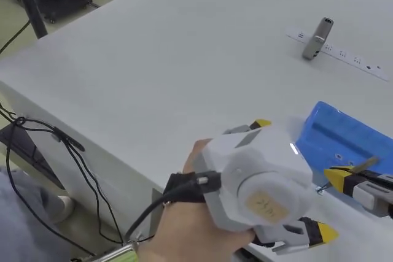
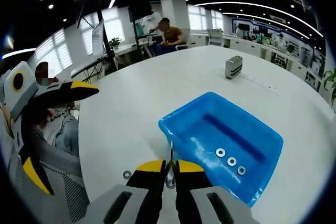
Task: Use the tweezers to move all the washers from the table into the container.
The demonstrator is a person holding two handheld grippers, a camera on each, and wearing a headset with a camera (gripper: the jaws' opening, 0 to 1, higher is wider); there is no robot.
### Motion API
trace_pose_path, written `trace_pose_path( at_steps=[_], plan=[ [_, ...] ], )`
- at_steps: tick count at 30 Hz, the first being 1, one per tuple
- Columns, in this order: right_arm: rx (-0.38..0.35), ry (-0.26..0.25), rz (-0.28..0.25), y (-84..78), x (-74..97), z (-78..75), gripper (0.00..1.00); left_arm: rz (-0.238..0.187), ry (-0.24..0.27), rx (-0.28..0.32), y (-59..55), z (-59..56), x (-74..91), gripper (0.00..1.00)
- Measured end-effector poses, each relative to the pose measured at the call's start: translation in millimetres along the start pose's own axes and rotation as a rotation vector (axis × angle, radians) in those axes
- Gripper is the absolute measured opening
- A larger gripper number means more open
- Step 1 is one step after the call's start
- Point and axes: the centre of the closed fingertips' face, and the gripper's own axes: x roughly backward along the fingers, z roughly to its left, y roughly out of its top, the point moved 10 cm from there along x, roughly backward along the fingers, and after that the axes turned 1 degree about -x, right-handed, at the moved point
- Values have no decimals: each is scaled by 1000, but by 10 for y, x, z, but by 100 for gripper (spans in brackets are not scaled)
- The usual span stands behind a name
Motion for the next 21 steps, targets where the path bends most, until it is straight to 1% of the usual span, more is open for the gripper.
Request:
trace_pose_path(
  at_steps=[10, 14, 19, 21],
  plan=[
    [11, 27, 0, -26, -2, 102, 4, 0, 0, -1, 4, 9, -6, 99],
    [-15, 38, -16, -45, -2, 110, 4, 3, -2, -3, 3, 9, -11, 99],
    [15, 29, -12, -54, 3, 139, 4, -1, 0, -2, 8, 12, -13, 99],
    [93, 24, -2, -52, 3, 177, 4, 0, 1, -2, 8, 13, -13, 99]
  ],
)
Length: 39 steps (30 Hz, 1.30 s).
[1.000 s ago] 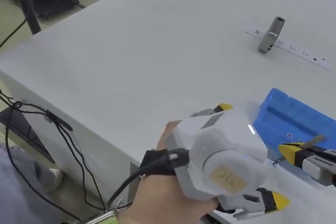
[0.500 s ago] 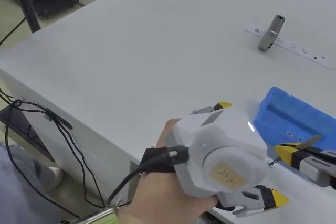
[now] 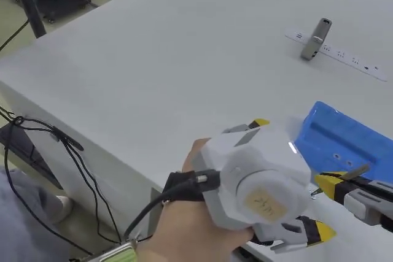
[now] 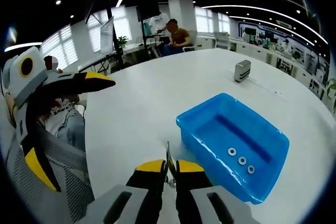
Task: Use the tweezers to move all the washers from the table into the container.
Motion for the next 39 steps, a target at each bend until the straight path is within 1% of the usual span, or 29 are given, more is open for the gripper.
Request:
trace_pose_path(
  at_steps=[2, 4, 7, 8, 10, 12, 13, 17, 19, 20, 22, 24, 25, 27, 28, 32, 35, 36, 38, 39],
  plan=[
    [90, 2, 16, 9, -12, 63, 4, -2, 0, 1, 2, 0, 0, 99],
    [151, -1, 22, 21, -29, 105, 3, -3, 3, 2, 3, 2, 2, 99],
    [189, 10, 41, 31, -40, 130, 3, -5, 10, 4, 6, 6, 5, 99],
    [199, 2, 43, 36, -40, 118, 3, -7, 12, 7, 6, 8, 7, 99],
    [186, 8, 45, 40, -39, 96, 3, -10, 15, 13, 8, 11, 9, 99],
    [135, 12, 36, 33, -29, 66, 3, -11, 20, 13, 10, 17, 12, 99],
    [89, 19, 22, 31, -16, 57, 3, -12, 20, 15, 10, 16, 13, 99],
    [21, 34, -33, 84, 73, 28, 3, -13, 23, 14, 12, 17, 16, 99],
    [-8, 42, -65, 139, 136, 2, 3, -18, 26, 20, 14, 20, 20, 99],
    [-30, 49, -89, 179, 173, -17, 3, -20, 28, 23, 14, 22, 22, 99],
    [-50, 43, -130, 258, 236, -67, 3, -26, 28, 28, 17, 22, 23, 99],
    [-55, 41, -148, 320, 283, -108, 3, -28, 26, 25, 20, 17, 22, 99],
    [-54, 32, -166, 376, 313, -141, 3, -26, 27, 21, 19, 16, 22, 99],
    [-56, 26, -183, 440, 341, -186, 3, -18, 25, 26, 19, 12, 20, 99],
    [-58, 20, -192, 485, 353, -227, 3, -23, 24, 24, 22, 11, 19, 99],
    [-57, -18, -197, 581, 334, -350, 3, -19, 9, 25, 16, -1, 12, 99],
    [-89, -54, -198, 631, 286, -453, 3, -18, -4, 14, 20, -18, 7, 99],
    [-113, -68, -195, 640, 263, -486, 3, -22, -5, 16, 22, -19, 8, 99],
    [-134, -82, -184, 642, 229, -528, 3, -52, -10, 41, 41, -19, 26, 99],
    [-145, -90, -176, 642, 204, -553, 3, -88, -6, 59, 64, -12, 39, 99]
  ],
)
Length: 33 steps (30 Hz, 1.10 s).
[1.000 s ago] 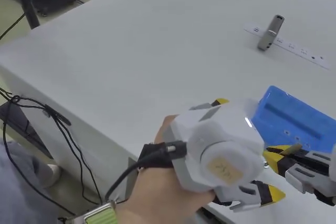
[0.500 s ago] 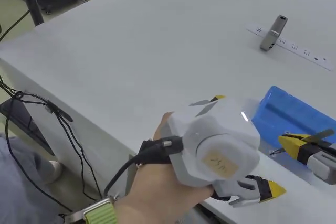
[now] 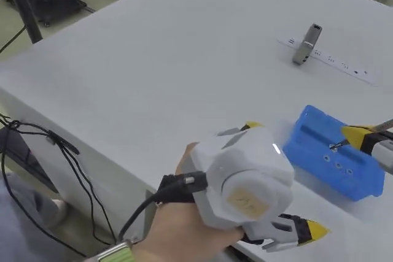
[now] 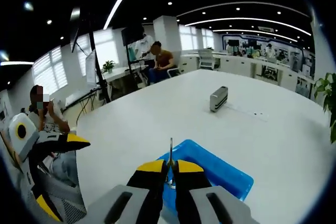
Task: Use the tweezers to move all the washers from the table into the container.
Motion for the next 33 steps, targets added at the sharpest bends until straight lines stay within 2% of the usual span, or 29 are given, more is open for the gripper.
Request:
trace_pose_path(
  at_steps=[2, 5, 11, 14, 16, 19, 23, 26, 33],
  plan=[
    [-11, -13, 5, -4, -54, -42, 3, -48, 7, 27, 35, 13, 21, 99],
    [-31, -23, -1, -16, -132, -87, 3, -75, 2, 38, 56, 12, 40, 99],
    [-79, -57, 6, -58, -289, -225, 3, -44, 10, 0, 43, 3, 27, 99],
    [-116, -52, 13, -81, -355, -215, 3, -41, 8, -14, 43, -3, 24, 99],
    [-107, -47, 39, -116, -428, -231, 3, -20, 9, -43, 31, -12, 12, 99],
    [-73, -41, 86, -177, -510, -259, 3, -10, 3, -43, 14, -20, 3, 99],
    [-63, -31, 102, -188, -514, -231, 3, -26, 8, -25, 14, -14, 6, 99],
    [-31, -32, 130, -208, -521, -278, 3, -12, 7, -22, -2, -15, -8, 99],
    [-10, -28, 151, -274, -514, -329, 3, 12, -12, -29, -23, -34, -24, 96]
  ],
)
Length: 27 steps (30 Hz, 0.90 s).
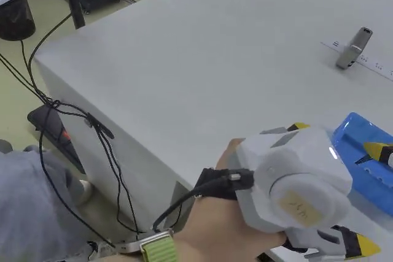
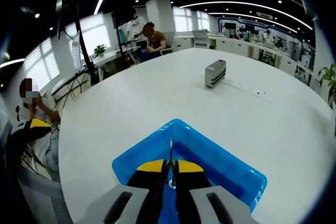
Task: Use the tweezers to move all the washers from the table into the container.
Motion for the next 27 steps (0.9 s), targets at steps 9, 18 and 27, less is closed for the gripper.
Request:
trace_pose_path(
  at_steps=[9, 18, 27],
  plan=[
    [-17, 18, -36, -32, 17, -11, 4, 0, 11, 7, -8, -12, -9, 97],
    [-38, 67, -165, 38, 341, 210, 3, 4, 18, 25, -16, 4, -5, 97],
    [1, 261, -214, 1, 653, 777, 3, -13, 20, 58, -12, 14, 8, 97]
  ],
)
